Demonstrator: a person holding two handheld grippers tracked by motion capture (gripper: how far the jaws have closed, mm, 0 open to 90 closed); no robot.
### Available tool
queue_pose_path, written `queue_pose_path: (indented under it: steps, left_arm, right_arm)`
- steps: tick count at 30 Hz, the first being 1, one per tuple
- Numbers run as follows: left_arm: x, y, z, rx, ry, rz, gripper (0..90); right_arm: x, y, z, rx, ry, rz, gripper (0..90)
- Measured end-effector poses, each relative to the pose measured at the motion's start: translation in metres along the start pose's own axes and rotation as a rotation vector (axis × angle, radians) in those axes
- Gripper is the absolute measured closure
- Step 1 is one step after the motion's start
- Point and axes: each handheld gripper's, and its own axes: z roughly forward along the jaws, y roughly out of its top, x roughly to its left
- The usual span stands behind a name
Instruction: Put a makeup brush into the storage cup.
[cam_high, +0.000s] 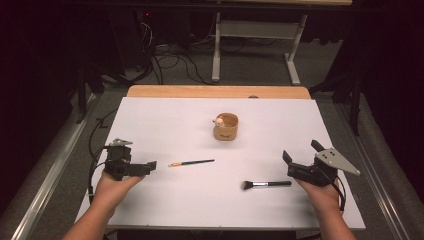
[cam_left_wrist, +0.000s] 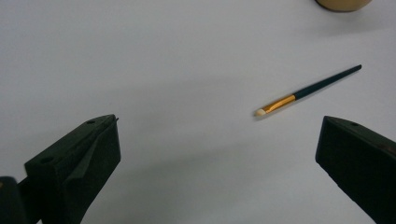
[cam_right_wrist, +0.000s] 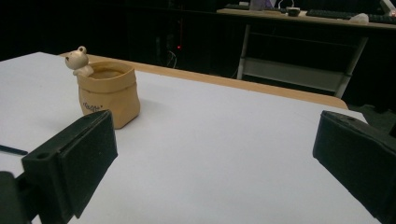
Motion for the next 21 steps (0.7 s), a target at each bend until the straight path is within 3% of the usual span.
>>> queue_pose_path:
  steps: [10, 21]
  left_arm:
    - [-0.003, 0.004, 0.010, 0.119, -0.034, 0.042, 0.4]
    - [-0.015, 0.008, 0.021, 0.285, 0.011, 0.138, 0.4]
  right_arm:
    - [0.002, -0.001, 0.004, 0.016, 0.006, -0.010, 1.4]
    - [0.002, -0.001, 0.001, 0.011, 0.021, 0.000, 1.4]
